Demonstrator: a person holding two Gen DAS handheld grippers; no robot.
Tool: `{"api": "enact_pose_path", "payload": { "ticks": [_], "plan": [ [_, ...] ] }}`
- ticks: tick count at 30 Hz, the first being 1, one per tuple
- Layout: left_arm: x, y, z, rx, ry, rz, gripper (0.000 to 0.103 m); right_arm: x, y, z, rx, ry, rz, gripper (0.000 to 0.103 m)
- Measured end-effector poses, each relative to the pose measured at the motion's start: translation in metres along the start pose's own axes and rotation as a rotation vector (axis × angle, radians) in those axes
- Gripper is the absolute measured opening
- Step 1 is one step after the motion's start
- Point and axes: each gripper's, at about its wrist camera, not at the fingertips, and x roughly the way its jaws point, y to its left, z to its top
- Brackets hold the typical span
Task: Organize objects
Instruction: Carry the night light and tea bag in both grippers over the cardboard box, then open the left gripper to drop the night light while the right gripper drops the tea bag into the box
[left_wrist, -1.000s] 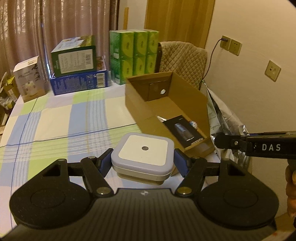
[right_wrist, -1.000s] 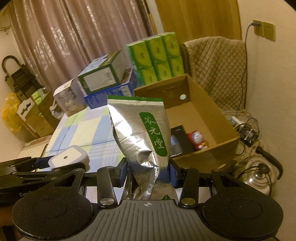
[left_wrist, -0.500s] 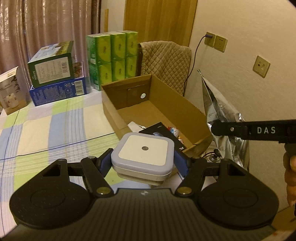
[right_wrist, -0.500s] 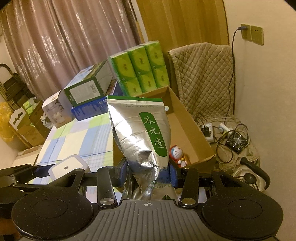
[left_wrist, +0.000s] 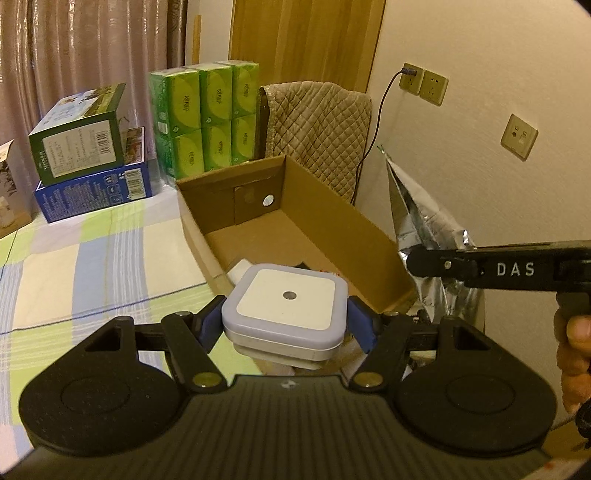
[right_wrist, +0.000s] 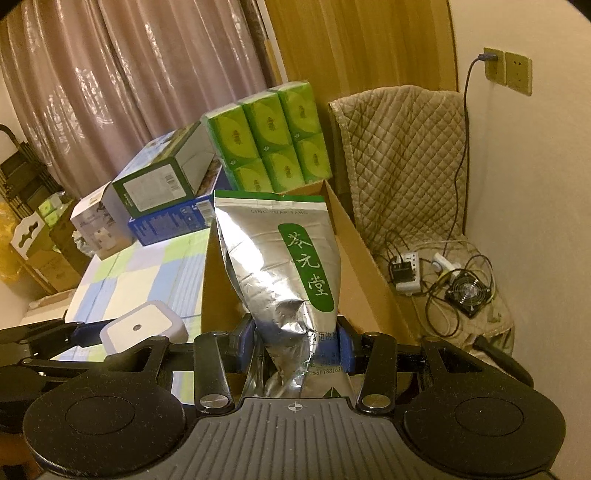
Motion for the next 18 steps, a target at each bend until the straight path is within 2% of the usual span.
{"api": "enact_pose_path", "payload": {
  "ticks": [10, 18],
  "plan": [
    [0.041, 0.001, 0.029, -0.006, 0.012, -0.02, 0.065, 0.037, -0.024, 0.033, 0.028, 0.029, -0.001, 0.041],
    [0.074, 0.014, 0.049, -0.014, 0.022, -0.017, 0.066, 0.059, -0.033, 0.043, 0.039, 0.047, -0.005, 0.041]
  ]
}}
